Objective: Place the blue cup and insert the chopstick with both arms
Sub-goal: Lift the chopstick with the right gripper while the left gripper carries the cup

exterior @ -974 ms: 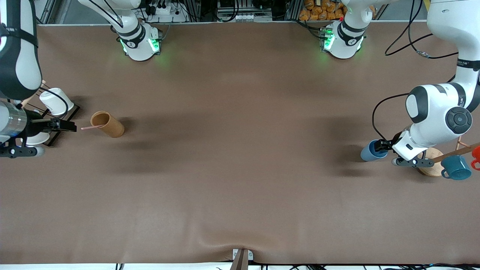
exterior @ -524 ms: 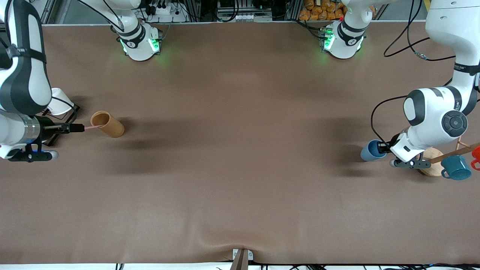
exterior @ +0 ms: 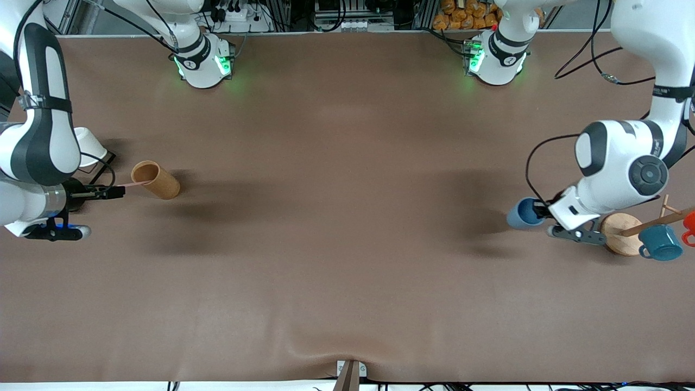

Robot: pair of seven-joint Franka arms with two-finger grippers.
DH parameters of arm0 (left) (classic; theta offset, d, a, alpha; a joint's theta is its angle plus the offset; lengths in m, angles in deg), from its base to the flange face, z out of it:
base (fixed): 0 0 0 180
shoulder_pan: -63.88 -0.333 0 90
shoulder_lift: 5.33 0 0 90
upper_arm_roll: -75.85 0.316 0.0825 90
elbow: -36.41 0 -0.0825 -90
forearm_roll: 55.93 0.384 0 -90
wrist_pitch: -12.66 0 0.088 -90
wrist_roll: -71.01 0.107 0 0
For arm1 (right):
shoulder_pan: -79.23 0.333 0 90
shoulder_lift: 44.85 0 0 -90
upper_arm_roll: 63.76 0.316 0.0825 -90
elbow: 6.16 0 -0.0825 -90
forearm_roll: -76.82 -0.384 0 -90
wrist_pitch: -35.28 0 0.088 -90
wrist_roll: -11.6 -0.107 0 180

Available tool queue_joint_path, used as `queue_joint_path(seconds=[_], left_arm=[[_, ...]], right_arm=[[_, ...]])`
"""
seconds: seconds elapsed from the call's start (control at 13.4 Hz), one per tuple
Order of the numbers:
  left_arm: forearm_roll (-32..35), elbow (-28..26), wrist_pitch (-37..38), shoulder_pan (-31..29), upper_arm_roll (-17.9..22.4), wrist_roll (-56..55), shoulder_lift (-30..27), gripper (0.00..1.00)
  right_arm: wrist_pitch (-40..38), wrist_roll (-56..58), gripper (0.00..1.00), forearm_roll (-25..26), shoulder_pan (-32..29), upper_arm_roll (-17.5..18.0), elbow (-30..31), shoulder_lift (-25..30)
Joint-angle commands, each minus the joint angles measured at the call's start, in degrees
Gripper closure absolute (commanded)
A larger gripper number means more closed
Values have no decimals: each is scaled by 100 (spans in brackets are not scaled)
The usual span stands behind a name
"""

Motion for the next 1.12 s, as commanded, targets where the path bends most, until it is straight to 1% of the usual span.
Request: queue_joint_path(seconds=[0.0,0.07,0.15,0.22,0.3,0.52,0.67,0.75,0.9,1.05], left_arm=[[-103,125,355,51,-656,-650,-155,100],[-103,195,355,77,-980,-1088,-103,100],[-103,327,355,147,-1253,-1624,20,100],[-103,441,346,322,-1448,-2168,134,100],[-86,477,312,602,-1510,-2670,187,100],[-16,863,198,1569,-1502,-4005,608,100],[29,882,-249,2026,-1485,-4729,794,100],[46,864,-417,2220,-1476,-4975,855,100],[387,864,-584,2476,-1476,-5502,1066,100],[599,917,-752,2730,-1476,-6100,1259,100]], right_arm=[[-8,-120,23,-7,-66,27,-62,-161],[-7,-120,25,-7,-75,26,-53,-187],[-7,-120,29,-16,-92,26,-27,-196],[-16,-120,31,-16,-92,26,-18,-231],[-16,-120,33,-25,-92,26,8,-240],[-34,-129,39,-34,-92,26,96,-249],[-34,-129,40,-51,-83,26,201,-249],[-43,-129,44,-51,-66,26,254,-249],[-43,-129,47,-51,-83,26,263,-249],[-51,-138,54,-112,-66,26,298,-249]])
